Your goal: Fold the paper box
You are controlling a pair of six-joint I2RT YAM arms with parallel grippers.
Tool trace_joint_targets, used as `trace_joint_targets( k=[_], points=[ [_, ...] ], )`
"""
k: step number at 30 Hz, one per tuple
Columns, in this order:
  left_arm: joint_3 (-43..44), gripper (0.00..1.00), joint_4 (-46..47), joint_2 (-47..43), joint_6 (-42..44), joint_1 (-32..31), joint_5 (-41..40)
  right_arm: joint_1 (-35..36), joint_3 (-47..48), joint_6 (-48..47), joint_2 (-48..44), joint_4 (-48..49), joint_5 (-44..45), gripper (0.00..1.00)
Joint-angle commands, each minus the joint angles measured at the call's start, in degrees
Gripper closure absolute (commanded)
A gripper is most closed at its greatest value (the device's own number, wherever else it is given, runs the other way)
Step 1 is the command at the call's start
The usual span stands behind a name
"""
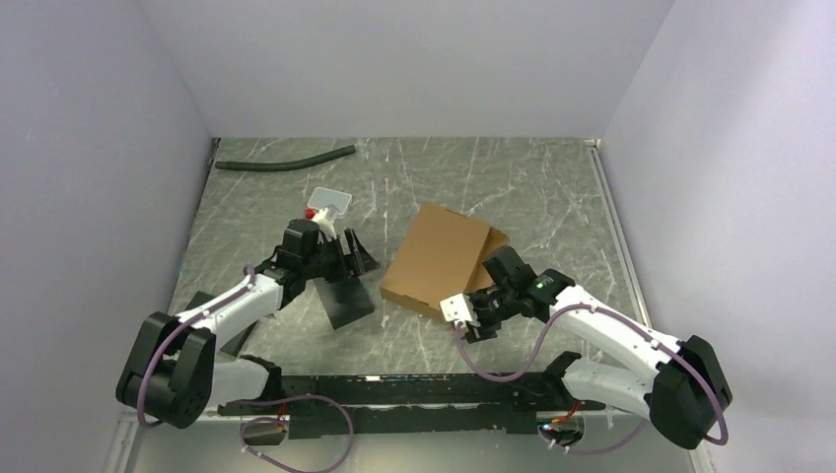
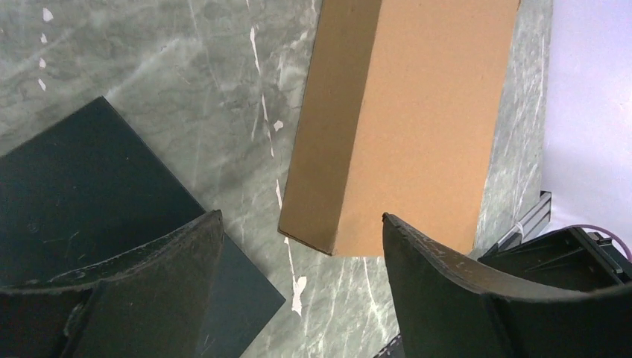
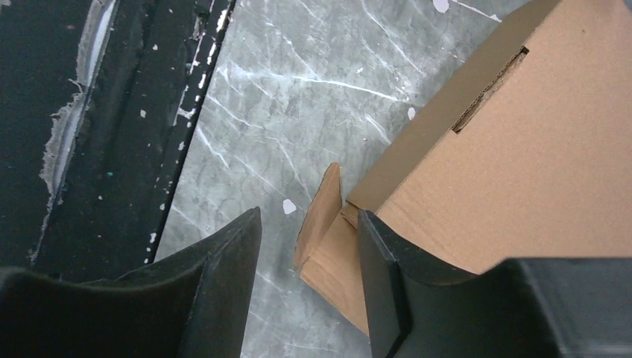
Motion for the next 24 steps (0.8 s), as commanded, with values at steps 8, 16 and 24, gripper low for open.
trace_joint_targets(
  k=[8,16,24],
  points=[
    [0.55,0.21,8.83,3.71,-6.56,-2.97,-1.94,6.17,-2.2,2.16,1.57,5.46,6.61,0.58],
    [2.7,0.22,7.59,8.25,-5.9,-7.43,-5.32,8.15,-2.38,4.89,2.78,8.6,12.32,0.67],
    [2.24,0.24,7.25,7.93,-6.33,-8.35,-6.61,8.14,-2.17,5.65,2.2,7.28,13.73,0.94]
  ],
)
